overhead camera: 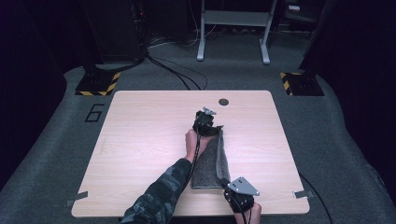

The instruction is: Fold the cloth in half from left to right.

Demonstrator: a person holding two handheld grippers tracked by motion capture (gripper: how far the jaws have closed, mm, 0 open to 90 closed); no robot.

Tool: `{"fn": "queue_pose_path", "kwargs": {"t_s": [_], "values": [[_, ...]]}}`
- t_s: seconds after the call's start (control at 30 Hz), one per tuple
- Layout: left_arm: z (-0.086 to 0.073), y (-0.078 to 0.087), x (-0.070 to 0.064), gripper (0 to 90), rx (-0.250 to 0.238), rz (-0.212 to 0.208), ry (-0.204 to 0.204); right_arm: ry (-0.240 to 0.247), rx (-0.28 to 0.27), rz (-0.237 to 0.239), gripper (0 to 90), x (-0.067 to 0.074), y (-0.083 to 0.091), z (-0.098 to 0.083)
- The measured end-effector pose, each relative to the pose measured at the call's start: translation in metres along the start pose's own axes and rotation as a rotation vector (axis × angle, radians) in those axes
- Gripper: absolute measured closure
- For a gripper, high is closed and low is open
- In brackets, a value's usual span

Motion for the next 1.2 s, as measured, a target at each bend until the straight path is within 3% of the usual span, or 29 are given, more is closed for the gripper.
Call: {"fn": "queue_pose_path", "kwargs": {"t_s": [0.1,0.33,0.47,0.57,0.63,0.7,0.8,0.9,1.1,1.2], "values": [[0.0,0.006,0.004,36.1,-0.004,-0.015,0.015,-0.003,0.027,-0.01,82.6,-0.004,0.0,-0.008],[-0.012,0.024,0.017,29.4,-0.001,-0.002,0.012,-0.031,0.067,-0.005,65.3,-0.02,0.005,-0.023],[-0.024,0.033,0.026,25.9,0.017,0.005,0.019,-0.079,0.084,-0.004,52.1,-0.034,0.009,-0.028],[-0.034,0.042,0.03,24.2,0.02,0.007,0.011,-0.107,0.071,0.0,45.1,-0.043,0.012,-0.025],[-0.041,0.048,0.03,21.9,0.031,0.002,0.01,-0.139,0.03,0.016,40.1,-0.046,0.014,-0.016],[-0.049,0.055,0.03,17.0,0.047,-0.001,-0.01,-0.129,0.003,0.037,33.3,-0.047,0.013,-0.004],[-0.061,0.065,0.029,16.1,0.053,-0.004,-0.02,-0.06,0.009,0.027,29.0,-0.045,0.004,0.012],[-0.074,0.074,0.027,15.5,0.066,0.004,-0.049,-0.029,0.052,0.042,25.6,-0.045,-0.017,0.016],[-0.103,0.094,0.022,13.9,0.107,0.011,-0.068,-0.033,0.177,0.023,23.3,-0.053,-0.05,0.004],[-0.119,0.099,0.018,13.8,0.142,0.017,-0.105,-0.041,0.196,0.013,23.5,-0.055,-0.055,-0.002]]}}
Point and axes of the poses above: each handheld gripper's, and its own axes: y roughly backward along the jaws, z roughly out of its top, x roughly to its left, the point moved 7 cm from there along -y, roughly forward along the jaws, and after that the axes turned 12 degrees about y, right-handed, at the moved point
